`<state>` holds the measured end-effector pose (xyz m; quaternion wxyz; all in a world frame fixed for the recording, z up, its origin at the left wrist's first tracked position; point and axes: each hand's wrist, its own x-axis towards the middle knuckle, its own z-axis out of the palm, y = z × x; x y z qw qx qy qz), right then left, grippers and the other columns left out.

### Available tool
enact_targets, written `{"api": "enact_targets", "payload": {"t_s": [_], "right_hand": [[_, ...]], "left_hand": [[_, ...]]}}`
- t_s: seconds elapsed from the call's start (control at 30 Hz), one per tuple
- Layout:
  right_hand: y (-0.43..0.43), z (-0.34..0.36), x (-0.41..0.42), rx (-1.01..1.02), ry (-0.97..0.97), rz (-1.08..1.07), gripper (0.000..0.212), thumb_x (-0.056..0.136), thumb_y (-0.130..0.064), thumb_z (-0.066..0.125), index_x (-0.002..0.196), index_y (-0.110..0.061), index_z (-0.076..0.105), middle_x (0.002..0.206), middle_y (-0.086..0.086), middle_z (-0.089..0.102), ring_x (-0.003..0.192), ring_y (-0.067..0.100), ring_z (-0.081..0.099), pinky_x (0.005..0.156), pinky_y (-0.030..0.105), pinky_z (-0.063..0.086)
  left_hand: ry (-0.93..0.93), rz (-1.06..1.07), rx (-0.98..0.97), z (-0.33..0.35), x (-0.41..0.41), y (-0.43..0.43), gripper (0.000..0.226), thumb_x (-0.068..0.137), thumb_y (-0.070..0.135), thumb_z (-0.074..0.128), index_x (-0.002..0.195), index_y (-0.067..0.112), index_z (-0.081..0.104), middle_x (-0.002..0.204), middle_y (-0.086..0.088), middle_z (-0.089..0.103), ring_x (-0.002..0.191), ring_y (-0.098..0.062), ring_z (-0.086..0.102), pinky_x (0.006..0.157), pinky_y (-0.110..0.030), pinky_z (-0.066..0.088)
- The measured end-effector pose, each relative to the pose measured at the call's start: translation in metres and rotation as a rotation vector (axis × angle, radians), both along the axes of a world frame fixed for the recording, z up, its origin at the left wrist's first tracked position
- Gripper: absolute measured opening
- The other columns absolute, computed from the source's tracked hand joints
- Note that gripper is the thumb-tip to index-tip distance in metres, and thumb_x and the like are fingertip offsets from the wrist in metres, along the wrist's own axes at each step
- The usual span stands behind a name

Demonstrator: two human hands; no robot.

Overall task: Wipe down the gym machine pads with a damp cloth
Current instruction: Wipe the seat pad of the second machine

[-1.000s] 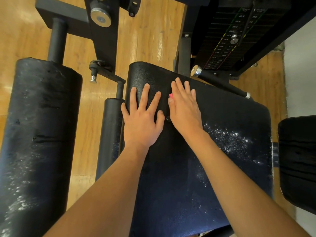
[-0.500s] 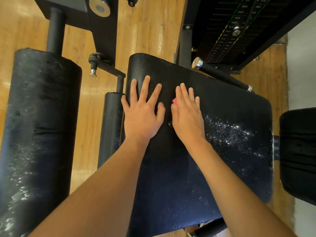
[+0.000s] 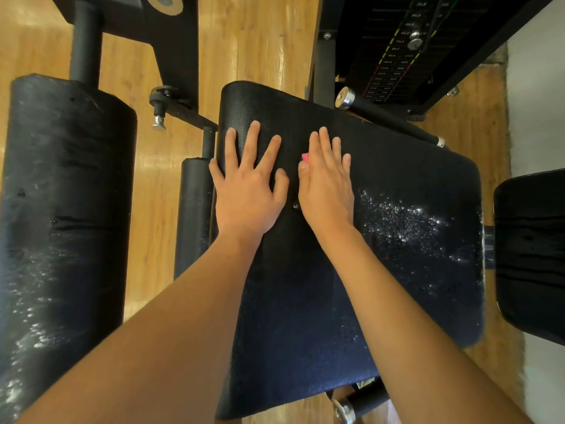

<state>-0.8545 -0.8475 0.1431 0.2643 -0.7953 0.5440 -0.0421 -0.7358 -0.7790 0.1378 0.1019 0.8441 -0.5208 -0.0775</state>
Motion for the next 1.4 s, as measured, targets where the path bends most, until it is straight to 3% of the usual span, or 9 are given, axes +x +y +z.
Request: {"api": "enact_targets", "payload": {"t_s": [0.27,0.6,0.93,1.17,1.4], "right_hand": [[0.033,0.005,-0.017,0.034,-0.024,0.031,0.056,0.112,-0.028,0.030,0.164,-0.015,0.012,0.172,0.002,0.003,0.159,0.020,-0.003,0.128,0.038,-0.002],[-0.005,0.000,0.003,-0.004,0.018,-0.007,0.055,0.112,-0.025,0.031,0.163,-0.014,0.014,0.172,0.004,0.006,0.159,0.025,0.000,0.128,0.040,0.000],[0.060,0.005,-0.020,0.038,0.035,0.021,0.057,0.112,-0.028,0.029,0.163,-0.016,0.007,0.172,0.001,-0.002,0.158,0.018,-0.009,0.124,0.032,-0.011],[0.041,0.003,-0.013,0.001,0.057,0.030,0.056,0.112,-0.029,0.029,0.163,-0.014,0.013,0.172,0.003,0.003,0.159,0.023,-0.005,0.126,0.037,-0.007],[0.079,0.001,-0.027,0.027,0.058,0.014,0.058,0.112,-0.029,0.028,0.164,-0.016,0.007,0.172,0.001,-0.004,0.159,0.022,-0.007,0.125,0.034,-0.009]], "left_hand": [[0.008,-0.003,-0.003,0.000,0.000,0.001,0.055,0.103,0.046,0.035,0.157,0.037,0.034,0.171,0.003,0.017,0.158,-0.030,0.003,0.120,-0.068,0.017],[-0.002,-0.005,-0.008,-0.001,-0.001,0.000,0.055,0.102,0.046,0.036,0.157,0.036,0.035,0.171,0.002,0.017,0.158,-0.031,0.004,0.119,-0.068,0.019],[0.014,-0.007,-0.009,0.000,0.001,0.000,0.055,0.103,0.045,0.036,0.157,0.036,0.036,0.171,0.002,0.017,0.158,-0.031,0.004,0.118,-0.070,0.019],[0.009,-0.004,-0.009,0.000,0.000,0.000,0.055,0.103,0.045,0.038,0.157,0.036,0.036,0.171,0.003,0.017,0.158,-0.030,0.004,0.119,-0.069,0.019],[0.017,-0.008,-0.002,0.002,0.000,0.000,0.054,0.103,0.044,0.037,0.156,0.036,0.036,0.171,0.002,0.017,0.158,-0.030,0.003,0.119,-0.069,0.017]]}}
